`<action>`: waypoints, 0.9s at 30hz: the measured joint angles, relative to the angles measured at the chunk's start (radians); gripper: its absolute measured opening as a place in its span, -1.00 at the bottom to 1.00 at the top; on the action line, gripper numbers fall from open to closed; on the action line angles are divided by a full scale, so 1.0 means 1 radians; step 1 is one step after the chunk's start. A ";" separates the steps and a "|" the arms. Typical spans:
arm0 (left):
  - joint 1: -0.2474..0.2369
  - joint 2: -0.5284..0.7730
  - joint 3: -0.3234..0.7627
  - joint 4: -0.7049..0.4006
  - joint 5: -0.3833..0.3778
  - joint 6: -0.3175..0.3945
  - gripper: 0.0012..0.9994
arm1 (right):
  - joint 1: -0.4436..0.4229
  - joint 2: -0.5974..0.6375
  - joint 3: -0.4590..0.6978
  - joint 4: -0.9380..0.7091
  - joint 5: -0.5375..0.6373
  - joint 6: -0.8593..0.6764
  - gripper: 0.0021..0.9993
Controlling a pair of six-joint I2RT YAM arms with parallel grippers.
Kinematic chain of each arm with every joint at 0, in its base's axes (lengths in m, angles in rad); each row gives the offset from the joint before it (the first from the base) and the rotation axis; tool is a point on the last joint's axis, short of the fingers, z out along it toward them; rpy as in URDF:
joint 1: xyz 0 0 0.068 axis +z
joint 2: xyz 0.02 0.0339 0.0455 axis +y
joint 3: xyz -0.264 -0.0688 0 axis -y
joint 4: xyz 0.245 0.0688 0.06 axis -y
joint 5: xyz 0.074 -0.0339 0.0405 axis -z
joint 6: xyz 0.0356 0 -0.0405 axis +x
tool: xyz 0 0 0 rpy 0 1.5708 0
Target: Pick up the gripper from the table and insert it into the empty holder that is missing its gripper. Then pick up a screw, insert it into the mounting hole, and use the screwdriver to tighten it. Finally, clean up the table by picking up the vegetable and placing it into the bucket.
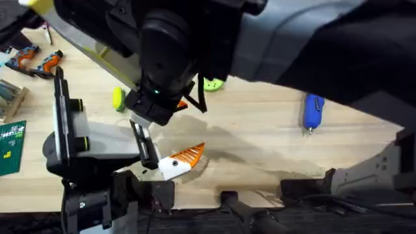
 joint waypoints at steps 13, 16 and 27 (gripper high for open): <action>0.000 0.000 0.000 0.001 -0.001 -0.002 0.97 | -0.009 -0.001 0.000 0.002 0.021 0.000 0.06; 0.000 0.000 0.000 0.001 -0.003 -0.001 0.97 | -0.023 -0.002 0.000 0.003 0.037 0.001 0.73; 0.000 0.000 0.000 0.001 -0.003 0.003 0.97 | -0.057 -0.028 0.015 0.010 0.014 -0.009 0.99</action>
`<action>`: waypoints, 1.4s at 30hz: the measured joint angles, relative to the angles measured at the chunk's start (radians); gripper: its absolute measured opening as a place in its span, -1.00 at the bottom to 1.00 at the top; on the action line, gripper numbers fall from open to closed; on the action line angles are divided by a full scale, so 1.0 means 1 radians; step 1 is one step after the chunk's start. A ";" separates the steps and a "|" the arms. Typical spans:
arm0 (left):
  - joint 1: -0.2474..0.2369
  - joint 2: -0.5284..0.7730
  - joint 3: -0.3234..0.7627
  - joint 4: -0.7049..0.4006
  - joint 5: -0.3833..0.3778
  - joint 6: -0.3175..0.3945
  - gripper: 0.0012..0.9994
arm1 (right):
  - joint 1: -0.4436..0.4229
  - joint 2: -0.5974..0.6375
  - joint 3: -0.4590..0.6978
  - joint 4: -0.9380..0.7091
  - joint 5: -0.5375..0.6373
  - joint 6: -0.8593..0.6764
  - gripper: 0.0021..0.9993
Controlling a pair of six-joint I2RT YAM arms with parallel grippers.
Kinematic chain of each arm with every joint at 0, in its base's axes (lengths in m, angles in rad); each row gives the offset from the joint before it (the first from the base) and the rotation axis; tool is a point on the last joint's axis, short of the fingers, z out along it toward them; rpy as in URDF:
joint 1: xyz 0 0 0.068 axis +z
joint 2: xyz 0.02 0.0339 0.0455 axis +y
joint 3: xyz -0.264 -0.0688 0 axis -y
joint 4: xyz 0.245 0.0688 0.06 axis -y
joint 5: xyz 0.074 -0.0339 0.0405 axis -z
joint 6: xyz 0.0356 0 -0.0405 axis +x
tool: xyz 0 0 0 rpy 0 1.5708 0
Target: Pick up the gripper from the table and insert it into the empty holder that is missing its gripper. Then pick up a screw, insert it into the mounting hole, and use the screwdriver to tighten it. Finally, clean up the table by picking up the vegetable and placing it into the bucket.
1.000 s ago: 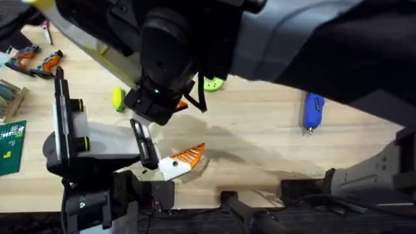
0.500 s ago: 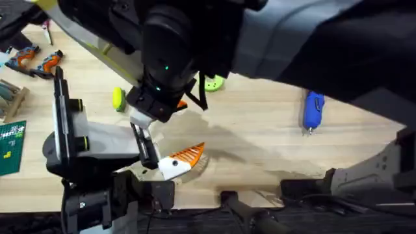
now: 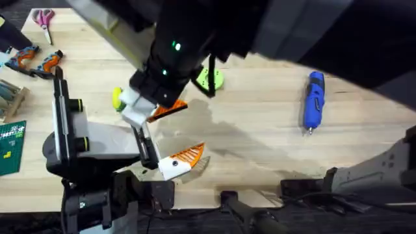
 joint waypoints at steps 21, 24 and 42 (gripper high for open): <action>0.000 0.000 0.000 0.000 0.000 0.000 0.97 | -0.173 -0.123 0.049 -0.104 -0.002 -0.003 0.99; 0.000 0.000 0.000 0.000 0.000 0.000 0.97 | -0.183 -0.132 0.050 -0.130 -0.002 -0.003 0.99; 0.000 0.000 0.000 0.000 0.000 0.004 -0.98 | -0.305 -0.178 0.052 -0.287 -0.004 0.026 0.99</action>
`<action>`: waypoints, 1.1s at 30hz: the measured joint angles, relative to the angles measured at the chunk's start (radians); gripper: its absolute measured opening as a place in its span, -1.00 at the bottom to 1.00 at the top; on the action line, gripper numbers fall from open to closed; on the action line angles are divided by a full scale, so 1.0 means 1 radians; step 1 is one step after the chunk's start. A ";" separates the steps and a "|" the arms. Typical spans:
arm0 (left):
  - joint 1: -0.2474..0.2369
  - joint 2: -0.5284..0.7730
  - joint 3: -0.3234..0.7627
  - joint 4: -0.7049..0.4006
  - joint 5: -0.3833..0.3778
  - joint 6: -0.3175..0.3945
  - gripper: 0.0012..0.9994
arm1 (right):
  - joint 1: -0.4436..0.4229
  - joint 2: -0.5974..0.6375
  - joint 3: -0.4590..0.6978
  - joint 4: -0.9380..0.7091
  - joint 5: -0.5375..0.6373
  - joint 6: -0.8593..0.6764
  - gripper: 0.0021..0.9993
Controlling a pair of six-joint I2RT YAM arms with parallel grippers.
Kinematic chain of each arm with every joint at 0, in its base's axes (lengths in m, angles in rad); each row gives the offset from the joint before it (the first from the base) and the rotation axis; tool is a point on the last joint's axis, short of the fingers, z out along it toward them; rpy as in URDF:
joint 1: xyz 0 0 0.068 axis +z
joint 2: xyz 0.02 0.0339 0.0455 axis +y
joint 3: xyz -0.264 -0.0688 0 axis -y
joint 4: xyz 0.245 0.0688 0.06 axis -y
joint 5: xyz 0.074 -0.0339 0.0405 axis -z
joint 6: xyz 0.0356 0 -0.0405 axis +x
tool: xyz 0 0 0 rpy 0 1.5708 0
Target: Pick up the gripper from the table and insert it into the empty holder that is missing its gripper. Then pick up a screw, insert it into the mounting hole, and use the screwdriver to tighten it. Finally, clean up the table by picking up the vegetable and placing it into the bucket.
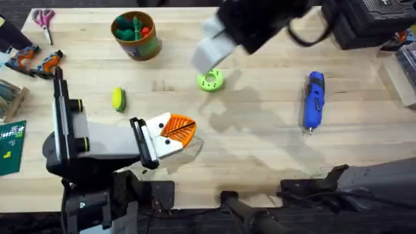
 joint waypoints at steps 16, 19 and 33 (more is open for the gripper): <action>0.000 0.000 0.000 0.000 0.000 0.000 -0.98 | -0.273 -0.306 -0.415 0.031 0.107 0.256 0.99; 0.000 0.000 0.000 0.000 0.000 0.000 -0.98 | -0.361 -0.337 -0.486 0.031 0.108 0.292 0.99; 0.000 0.000 0.000 0.000 0.000 0.000 -0.98 | -0.646 -0.341 -0.762 0.104 0.103 0.415 0.99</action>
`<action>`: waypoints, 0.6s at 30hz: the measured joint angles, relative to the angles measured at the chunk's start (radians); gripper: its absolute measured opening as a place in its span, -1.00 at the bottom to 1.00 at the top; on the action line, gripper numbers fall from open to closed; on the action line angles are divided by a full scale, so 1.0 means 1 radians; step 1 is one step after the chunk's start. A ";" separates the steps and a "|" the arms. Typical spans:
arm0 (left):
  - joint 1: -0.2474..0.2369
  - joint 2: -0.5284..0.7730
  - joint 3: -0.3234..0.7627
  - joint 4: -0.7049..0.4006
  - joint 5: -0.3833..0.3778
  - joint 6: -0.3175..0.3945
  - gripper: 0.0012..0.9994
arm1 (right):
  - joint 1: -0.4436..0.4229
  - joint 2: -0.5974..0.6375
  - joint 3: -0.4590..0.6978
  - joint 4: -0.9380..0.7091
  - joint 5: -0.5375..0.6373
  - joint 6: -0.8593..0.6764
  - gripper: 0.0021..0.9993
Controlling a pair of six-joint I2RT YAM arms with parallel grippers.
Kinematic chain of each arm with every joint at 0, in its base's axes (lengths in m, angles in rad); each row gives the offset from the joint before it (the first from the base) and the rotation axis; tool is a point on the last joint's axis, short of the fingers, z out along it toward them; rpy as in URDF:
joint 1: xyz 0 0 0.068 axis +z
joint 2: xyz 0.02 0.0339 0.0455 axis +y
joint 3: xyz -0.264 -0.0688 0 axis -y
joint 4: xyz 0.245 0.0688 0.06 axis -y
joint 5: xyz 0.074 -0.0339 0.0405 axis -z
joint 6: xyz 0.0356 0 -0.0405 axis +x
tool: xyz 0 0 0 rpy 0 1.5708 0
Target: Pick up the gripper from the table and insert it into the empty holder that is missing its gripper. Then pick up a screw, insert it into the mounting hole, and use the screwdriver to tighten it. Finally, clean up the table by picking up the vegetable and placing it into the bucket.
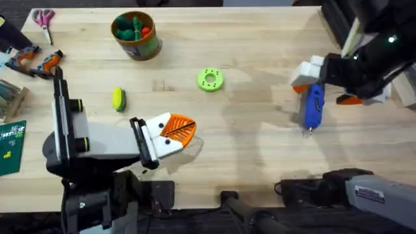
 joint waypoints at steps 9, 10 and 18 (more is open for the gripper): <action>0.000 0.000 0.000 0.000 0.000 0.000 -0.98 | -0.166 0.047 -0.016 0.095 -0.057 -0.163 0.99; 0.000 0.000 0.000 0.000 0.000 0.000 -0.98 | -0.181 0.065 -0.016 0.112 -0.066 -0.192 0.99; 0.000 0.000 0.000 0.000 0.000 0.000 -0.98 | -0.256 0.210 -0.017 0.220 -0.087 -0.363 0.99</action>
